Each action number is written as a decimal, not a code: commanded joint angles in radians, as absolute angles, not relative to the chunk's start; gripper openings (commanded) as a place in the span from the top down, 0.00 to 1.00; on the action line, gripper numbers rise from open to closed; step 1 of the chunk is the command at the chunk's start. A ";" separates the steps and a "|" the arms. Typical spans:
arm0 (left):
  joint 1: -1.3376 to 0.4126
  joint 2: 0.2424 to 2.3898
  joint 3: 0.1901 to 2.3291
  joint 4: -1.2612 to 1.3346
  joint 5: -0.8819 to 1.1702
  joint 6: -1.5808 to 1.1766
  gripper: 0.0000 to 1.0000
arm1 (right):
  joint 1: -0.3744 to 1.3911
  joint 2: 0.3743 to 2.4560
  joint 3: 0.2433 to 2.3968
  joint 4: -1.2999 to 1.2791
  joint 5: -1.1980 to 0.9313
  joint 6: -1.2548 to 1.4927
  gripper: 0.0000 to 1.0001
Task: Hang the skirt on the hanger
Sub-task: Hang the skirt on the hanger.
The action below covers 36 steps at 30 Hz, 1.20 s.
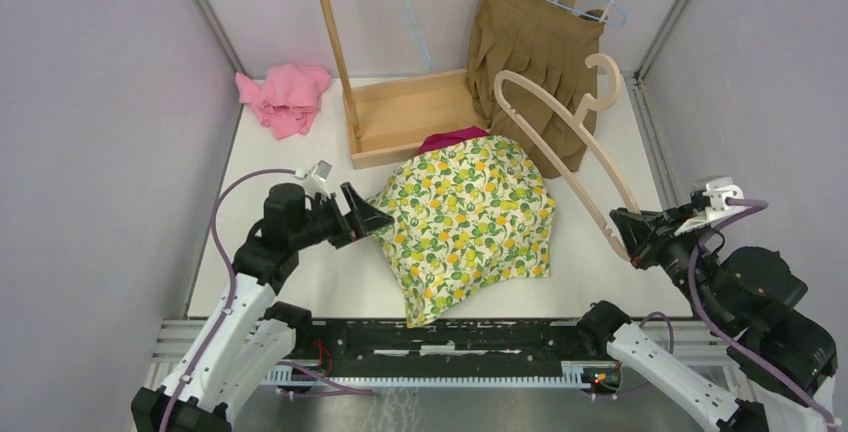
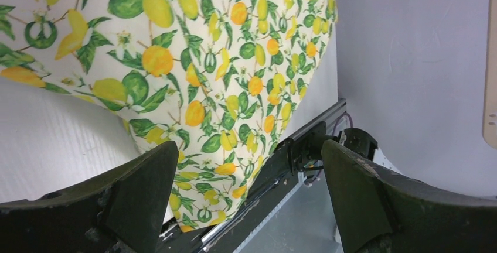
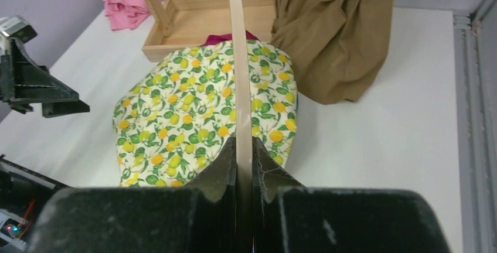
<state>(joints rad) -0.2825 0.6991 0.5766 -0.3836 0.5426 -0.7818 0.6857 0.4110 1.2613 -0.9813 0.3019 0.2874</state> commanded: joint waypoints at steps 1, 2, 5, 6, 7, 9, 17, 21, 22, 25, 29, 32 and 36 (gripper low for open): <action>-0.278 0.669 0.528 -0.353 0.503 -0.756 0.01 | 0.690 0.434 1.258 -1.016 0.431 0.301 0.99; -0.278 0.668 0.516 -0.345 0.503 -0.765 0.01 | 0.690 0.439 1.252 -1.025 0.446 0.304 0.99; -0.288 0.682 0.474 -0.300 0.518 -0.794 0.01 | 0.690 0.446 1.223 -1.047 0.470 0.314 0.99; -0.297 0.695 0.467 -0.291 0.515 -0.797 0.01 | 0.690 0.444 1.210 -1.049 0.477 0.319 0.99; -0.322 0.710 0.466 -0.287 0.505 -0.797 0.01 | 0.690 0.437 1.199 -1.051 0.486 0.324 0.99; -0.391 0.745 0.485 -0.290 0.447 -0.785 0.01 | 0.690 0.426 1.177 -1.054 0.506 0.333 0.99; -0.667 0.839 0.594 -0.439 0.159 -0.739 0.01 | 0.690 0.450 1.210 -1.150 0.576 0.359 0.99; -0.684 0.767 0.598 -0.496 0.144 -0.758 0.01 | 0.690 0.466 1.222 -1.188 0.592 0.375 0.99; -0.690 0.758 0.599 -0.510 0.145 -0.764 0.01 | 0.690 0.471 1.222 -1.194 0.594 0.377 0.99; -0.710 0.748 0.579 -0.524 0.159 -0.775 0.01 | 0.690 0.492 1.228 -1.202 0.589 0.381 0.99; -0.725 0.750 0.526 -0.501 0.187 -0.833 0.01 | 0.690 0.509 1.225 -1.192 0.568 0.387 0.99; -0.725 0.741 0.490 -0.484 0.168 -0.878 0.01 | 0.690 0.514 1.231 -1.184 0.556 0.386 0.99; -0.726 0.749 0.404 -0.379 0.185 -0.955 0.01 | 0.690 0.514 1.244 -1.176 0.554 0.382 0.99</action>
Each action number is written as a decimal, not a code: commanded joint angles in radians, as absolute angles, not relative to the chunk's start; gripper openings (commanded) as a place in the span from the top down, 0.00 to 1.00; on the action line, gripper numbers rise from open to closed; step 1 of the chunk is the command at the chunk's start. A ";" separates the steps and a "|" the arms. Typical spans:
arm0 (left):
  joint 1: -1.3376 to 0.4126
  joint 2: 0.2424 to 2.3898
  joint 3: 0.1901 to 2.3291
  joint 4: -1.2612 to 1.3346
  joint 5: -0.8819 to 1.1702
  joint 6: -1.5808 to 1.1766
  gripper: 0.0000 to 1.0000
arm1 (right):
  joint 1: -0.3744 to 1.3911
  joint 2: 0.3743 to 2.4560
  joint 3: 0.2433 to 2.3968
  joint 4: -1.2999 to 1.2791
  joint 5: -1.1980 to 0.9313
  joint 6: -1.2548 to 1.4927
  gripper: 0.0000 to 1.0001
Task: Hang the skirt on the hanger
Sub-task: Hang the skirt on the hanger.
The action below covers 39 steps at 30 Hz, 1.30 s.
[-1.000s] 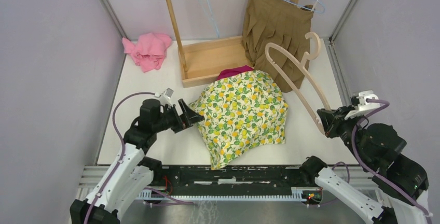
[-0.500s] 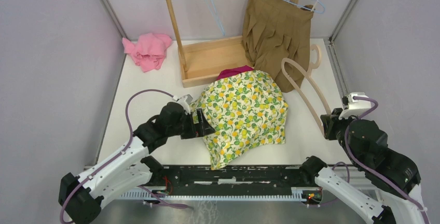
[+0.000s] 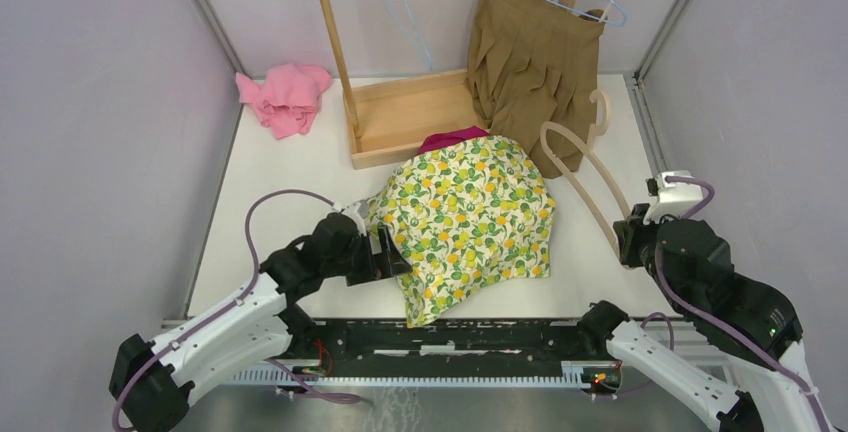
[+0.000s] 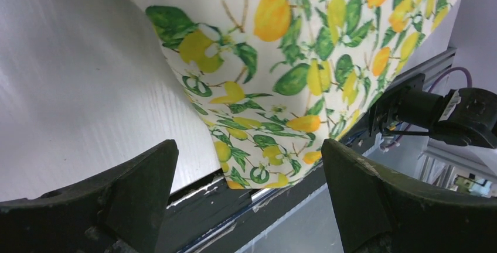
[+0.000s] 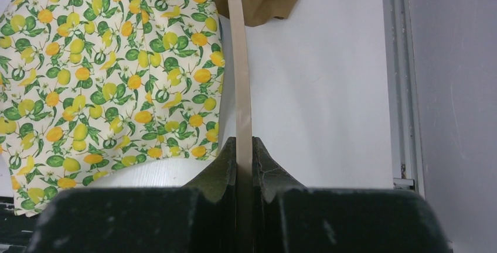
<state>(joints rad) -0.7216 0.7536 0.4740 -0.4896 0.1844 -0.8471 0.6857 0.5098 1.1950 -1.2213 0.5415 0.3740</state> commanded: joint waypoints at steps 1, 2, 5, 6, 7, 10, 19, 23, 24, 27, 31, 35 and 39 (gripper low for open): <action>-0.726 0.746 0.377 -0.341 0.187 -0.979 0.01 | 0.690 0.515 1.248 -1.175 0.554 0.380 0.99; -0.726 0.739 0.354 -0.306 0.184 -1.000 0.01 | 0.690 0.517 1.251 -1.175 0.552 0.379 0.99; -0.726 0.710 0.293 -0.214 0.167 -1.053 0.01 | 0.690 0.517 1.252 -1.172 0.556 0.374 0.99; -0.726 0.703 0.282 -0.201 0.154 -1.061 0.01 | 0.690 0.517 1.252 -1.170 0.556 0.371 0.99; -0.726 0.698 0.275 -0.195 0.138 -1.063 0.01 | 0.690 0.518 1.250 -1.170 0.558 0.370 0.99; -0.726 0.680 0.235 -0.144 0.099 -1.073 0.01 | 0.690 0.528 1.251 -1.169 0.560 0.364 0.99; -0.726 0.723 0.132 0.019 0.058 -1.102 0.01 | 0.690 0.544 1.273 -1.155 0.551 0.354 0.99; -0.726 0.702 0.100 0.068 0.035 -1.114 0.01 | 0.690 0.546 1.268 -1.151 0.542 0.354 0.99; -0.726 0.691 0.090 0.083 0.029 -1.121 0.01 | 0.690 0.546 1.269 -1.151 0.538 0.353 0.99; -0.726 0.678 0.067 0.129 0.022 -1.127 0.01 | 0.690 0.536 1.269 -1.153 0.535 0.357 0.99; -0.726 0.693 0.052 0.194 0.036 -1.131 0.01 | 0.690 0.525 1.271 -1.154 0.533 0.356 0.99; -0.726 0.697 0.035 0.250 0.048 -1.143 0.01 | 0.691 0.533 1.266 -1.151 0.520 0.357 0.99; -0.726 0.696 0.044 0.275 0.058 -1.144 0.05 | 0.690 0.536 1.266 -1.149 0.518 0.358 0.99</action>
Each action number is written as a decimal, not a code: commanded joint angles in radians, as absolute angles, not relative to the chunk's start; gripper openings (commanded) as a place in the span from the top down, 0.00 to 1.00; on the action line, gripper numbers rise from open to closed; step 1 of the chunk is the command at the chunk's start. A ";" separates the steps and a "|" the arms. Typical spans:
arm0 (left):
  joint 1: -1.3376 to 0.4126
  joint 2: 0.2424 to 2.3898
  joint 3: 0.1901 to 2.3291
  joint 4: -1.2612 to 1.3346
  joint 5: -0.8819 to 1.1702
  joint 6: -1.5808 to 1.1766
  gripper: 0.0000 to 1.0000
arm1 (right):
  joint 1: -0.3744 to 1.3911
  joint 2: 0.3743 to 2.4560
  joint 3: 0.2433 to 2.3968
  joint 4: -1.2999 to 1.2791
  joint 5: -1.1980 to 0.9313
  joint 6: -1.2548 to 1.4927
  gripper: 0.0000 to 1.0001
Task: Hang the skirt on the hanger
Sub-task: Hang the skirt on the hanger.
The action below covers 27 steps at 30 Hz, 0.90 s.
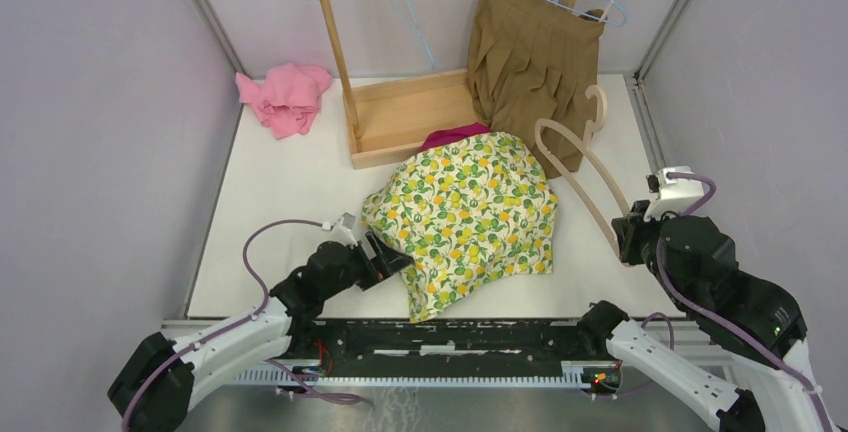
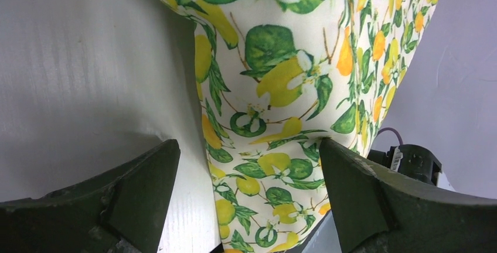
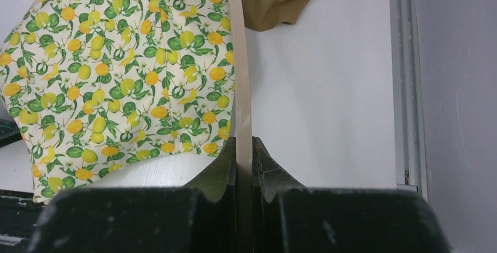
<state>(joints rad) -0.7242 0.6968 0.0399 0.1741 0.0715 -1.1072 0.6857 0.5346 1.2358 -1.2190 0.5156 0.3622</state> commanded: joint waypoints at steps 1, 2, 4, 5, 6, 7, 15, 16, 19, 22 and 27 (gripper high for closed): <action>-0.726 0.697 0.049 0.276 0.059 -1.142 0.06 | 0.690 0.538 1.267 -1.149 0.518 0.358 0.99; -0.726 0.697 0.054 0.276 0.061 -1.141 0.09 | 0.691 0.539 1.267 -1.151 0.519 0.358 0.99; -0.727 0.696 0.064 0.277 0.070 -1.140 0.19 | 0.690 0.542 1.270 -1.152 0.517 0.360 0.99; -0.725 0.695 0.069 0.278 0.076 -1.140 0.26 | 0.690 0.544 1.270 -1.154 0.516 0.360 0.99; -0.725 0.692 0.073 0.277 0.084 -1.140 0.35 | 0.690 0.544 1.270 -1.155 0.515 0.360 0.99; -0.726 0.689 0.075 0.276 0.091 -1.139 0.43 | 0.690 0.546 1.270 -1.154 0.514 0.362 0.99; -0.726 0.607 0.132 0.158 0.143 -1.148 0.95 | 0.690 0.552 1.275 -1.166 0.511 0.363 0.99; -0.726 0.591 0.150 0.130 0.143 -1.144 0.97 | 0.690 0.552 1.275 -1.165 0.511 0.363 0.99; -0.726 0.557 0.208 0.050 0.137 -1.124 0.97 | 0.690 0.549 1.274 -1.161 0.504 0.363 0.99; -0.726 0.546 0.255 0.002 0.138 -1.112 0.97 | 0.690 0.547 1.282 -1.147 0.470 0.351 0.99; -0.725 0.557 0.288 -0.023 0.152 -1.108 0.97 | 0.690 0.543 1.293 -1.080 0.238 0.302 0.99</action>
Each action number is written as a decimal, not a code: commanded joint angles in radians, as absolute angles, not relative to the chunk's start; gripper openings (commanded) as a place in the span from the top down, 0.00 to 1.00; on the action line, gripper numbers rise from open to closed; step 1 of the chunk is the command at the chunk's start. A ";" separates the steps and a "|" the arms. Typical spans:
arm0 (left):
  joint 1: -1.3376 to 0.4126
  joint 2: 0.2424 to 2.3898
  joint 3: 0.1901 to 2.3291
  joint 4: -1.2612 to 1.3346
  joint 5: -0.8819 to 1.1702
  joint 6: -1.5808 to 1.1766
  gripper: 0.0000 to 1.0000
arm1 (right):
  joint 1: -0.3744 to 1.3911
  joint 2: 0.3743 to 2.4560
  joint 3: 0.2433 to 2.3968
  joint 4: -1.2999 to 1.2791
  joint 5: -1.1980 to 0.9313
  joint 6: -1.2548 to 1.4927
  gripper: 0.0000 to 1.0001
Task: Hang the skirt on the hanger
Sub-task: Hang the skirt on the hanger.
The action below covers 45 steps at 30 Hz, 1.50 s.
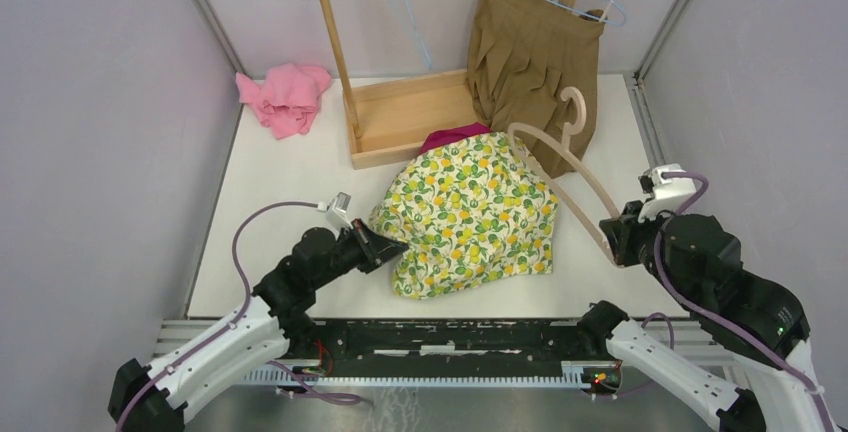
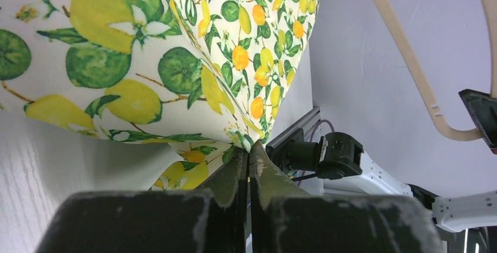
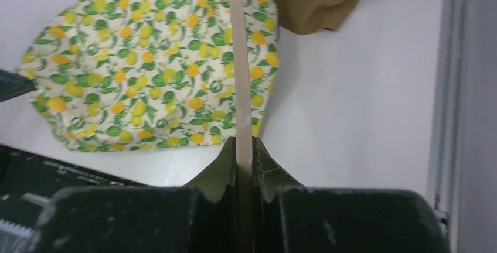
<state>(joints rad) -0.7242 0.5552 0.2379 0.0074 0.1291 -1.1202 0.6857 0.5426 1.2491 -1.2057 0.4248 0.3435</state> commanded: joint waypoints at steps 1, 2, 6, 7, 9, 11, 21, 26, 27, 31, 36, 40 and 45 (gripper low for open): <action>-0.725 0.563 0.292 -0.023 0.154 -1.106 0.97 | 0.691 0.554 1.293 -1.065 0.166 0.295 0.99; -0.725 0.567 0.297 -0.025 0.153 -1.104 0.97 | 0.690 0.571 1.292 -1.058 0.075 0.289 0.99; -0.725 0.588 0.317 -0.033 0.157 -1.095 0.97 | 0.690 0.612 1.256 -0.988 -0.192 0.298 0.99; -0.725 0.586 0.320 -0.034 0.159 -1.095 0.97 | 0.690 0.613 1.247 -0.981 -0.191 0.308 0.99; -0.726 0.578 0.322 -0.043 0.156 -1.094 0.97 | 0.690 0.620 1.239 -0.974 -0.198 0.316 0.99; -0.726 0.571 0.324 -0.055 0.155 -1.091 0.92 | 0.690 0.623 1.224 -0.946 -0.239 0.343 0.99; -0.726 0.430 0.391 -0.342 0.106 -1.057 0.63 | 0.691 0.621 1.093 -0.836 -0.358 0.437 0.99; -0.726 0.333 0.428 -0.571 0.057 -1.041 0.62 | 0.691 0.622 1.033 -0.807 -0.413 0.463 0.99; -0.726 0.311 0.436 -0.614 0.044 -1.040 0.62 | 0.690 0.621 1.021 -0.800 -0.423 0.467 0.99; -0.726 0.230 0.461 -0.709 0.007 -1.050 0.62 | 0.690 0.623 0.975 -0.786 -0.476 0.473 0.99; -0.726 0.245 0.473 -0.707 0.013 -1.053 0.62 | 0.690 0.620 0.915 -0.790 -0.530 0.469 0.99; -0.726 0.336 0.480 -0.640 0.059 -1.021 0.61 | 0.690 0.634 0.915 -0.847 -0.532 0.435 0.99; -0.726 0.461 0.506 -0.605 0.096 -0.965 0.60 | 0.690 0.635 0.916 -0.917 -0.540 0.414 0.99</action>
